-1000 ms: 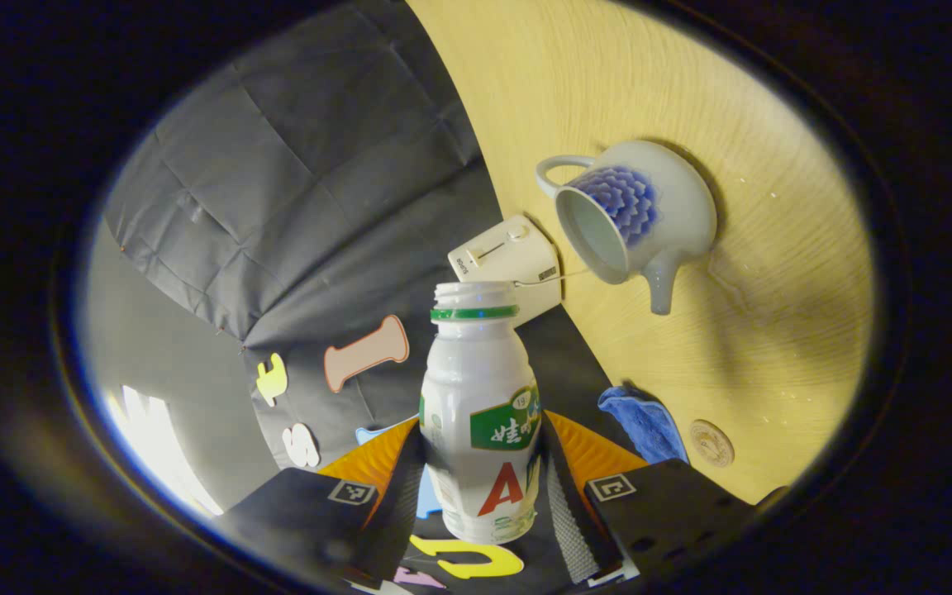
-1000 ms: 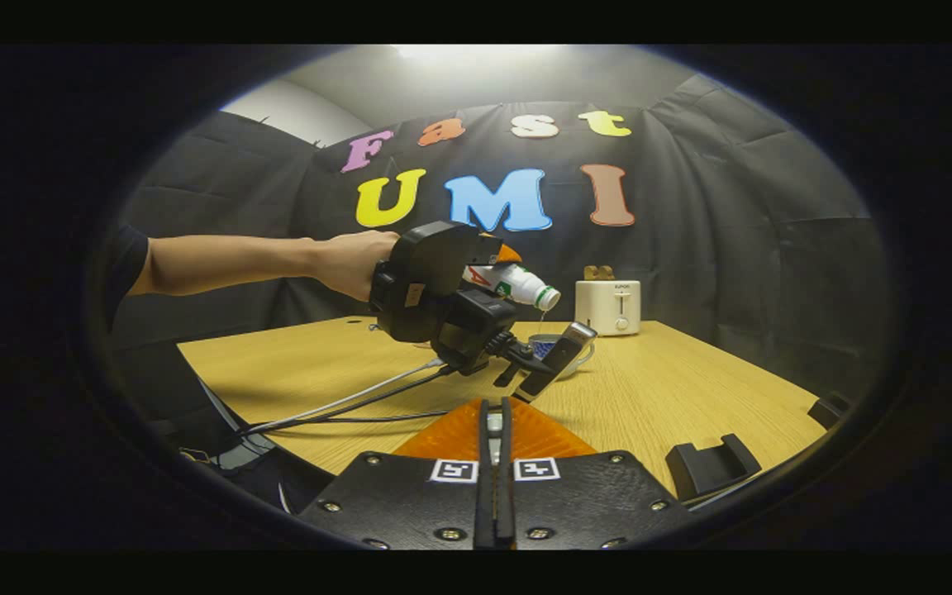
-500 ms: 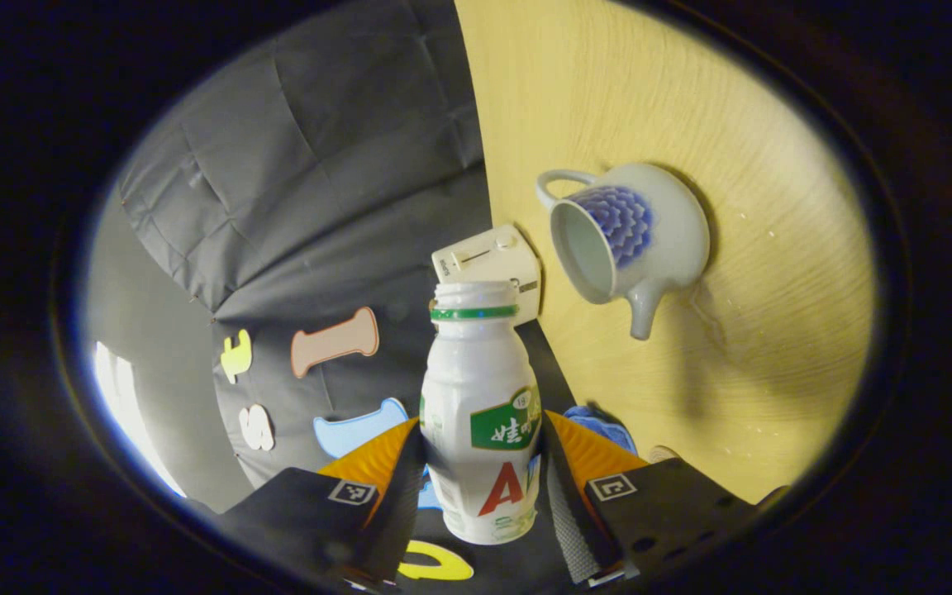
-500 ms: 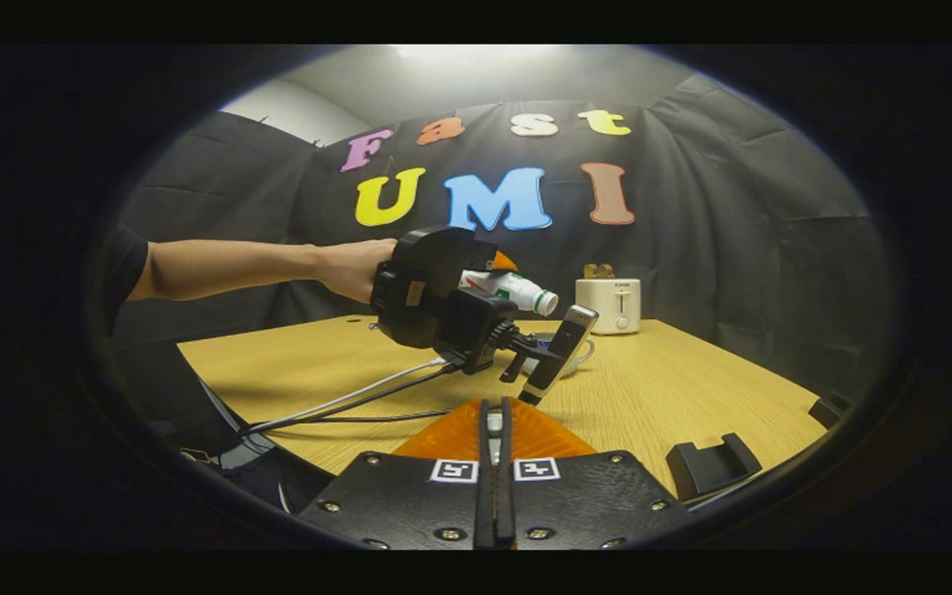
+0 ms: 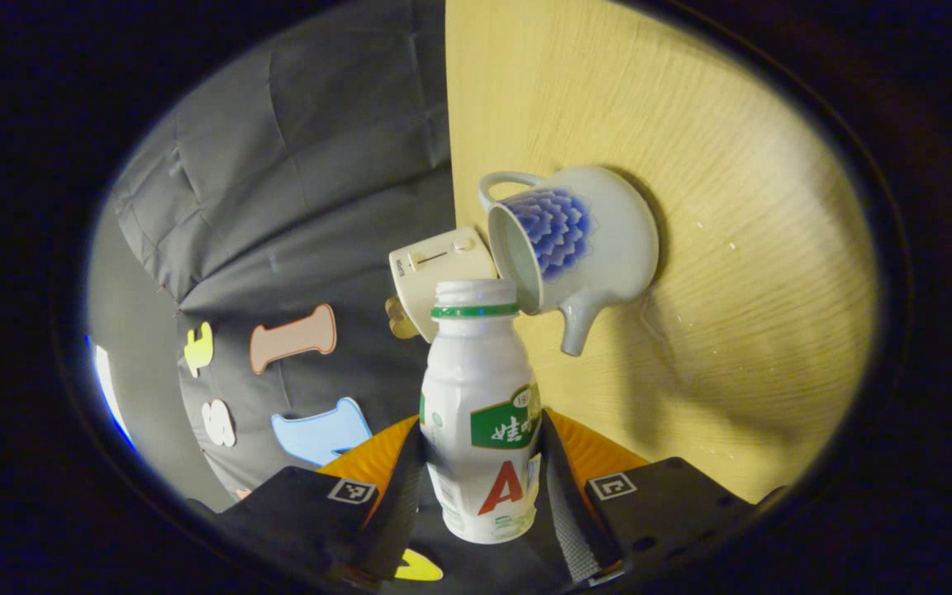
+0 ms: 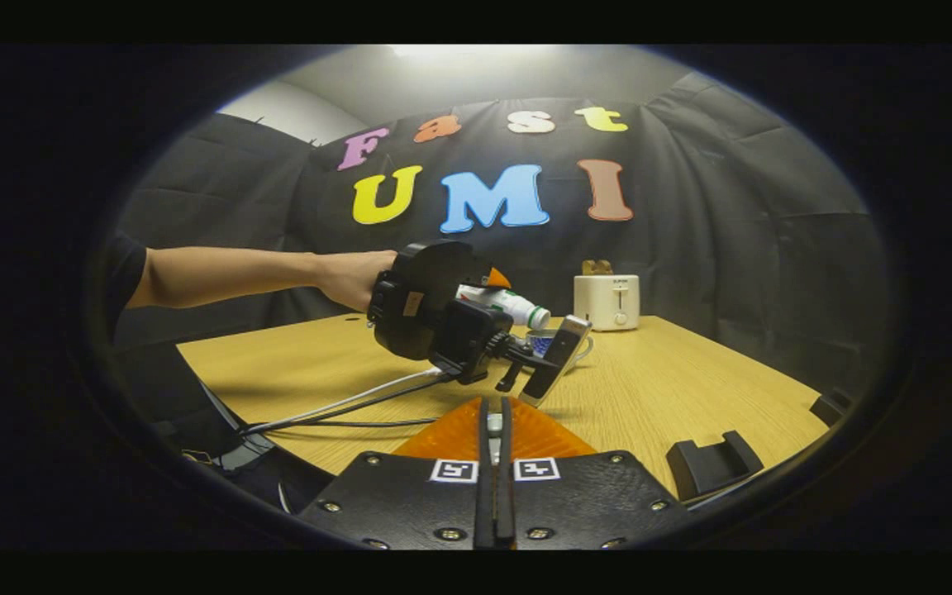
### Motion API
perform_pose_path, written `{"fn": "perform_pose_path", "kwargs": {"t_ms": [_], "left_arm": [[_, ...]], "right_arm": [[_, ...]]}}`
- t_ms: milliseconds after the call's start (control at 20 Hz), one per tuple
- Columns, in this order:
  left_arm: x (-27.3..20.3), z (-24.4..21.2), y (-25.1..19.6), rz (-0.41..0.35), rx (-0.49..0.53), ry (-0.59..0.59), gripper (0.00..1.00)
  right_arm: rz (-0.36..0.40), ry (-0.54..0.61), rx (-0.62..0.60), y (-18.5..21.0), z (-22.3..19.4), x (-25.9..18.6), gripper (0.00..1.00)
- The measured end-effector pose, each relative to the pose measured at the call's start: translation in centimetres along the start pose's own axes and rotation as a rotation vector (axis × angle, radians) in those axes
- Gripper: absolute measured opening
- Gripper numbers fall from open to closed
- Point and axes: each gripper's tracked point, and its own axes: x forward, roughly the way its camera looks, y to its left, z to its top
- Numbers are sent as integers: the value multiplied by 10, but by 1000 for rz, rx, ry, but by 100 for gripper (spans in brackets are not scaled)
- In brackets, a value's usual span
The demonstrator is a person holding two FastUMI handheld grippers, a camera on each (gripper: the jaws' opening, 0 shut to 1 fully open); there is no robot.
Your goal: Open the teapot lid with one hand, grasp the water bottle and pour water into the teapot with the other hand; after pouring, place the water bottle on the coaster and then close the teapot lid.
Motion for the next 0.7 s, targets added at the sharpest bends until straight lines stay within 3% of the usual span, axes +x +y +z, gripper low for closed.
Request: {"fn": "perform_pose_path", "kwargs": {"t_ms": [250,300,350,400,450,500,700], "left_arm": [[-10,-1,1,3,-313,-57,78],[-14,-4,-2,8,-384,-66,83],[-19,-7,-1,30,-468,-74,72],[-23,-13,3,60,-556,-80,83],[-28,-22,6,88,-645,-81,72],[-33,-30,8,106,-730,-81,83],[-50,-69,12,165,-1030,-81,83]], "right_arm": [[1,-36,9,-1,13,-5,1],[-1,-54,11,-2,19,-7,2],[-10,-74,5,-5,28,-9,1],[-21,-93,-3,-8,34,-10,1],[-30,-112,-10,-11,42,-10,18],[-41,-123,-21,-14,48,-7,1],[-57,-118,-39,-31,63,21,1]]}}
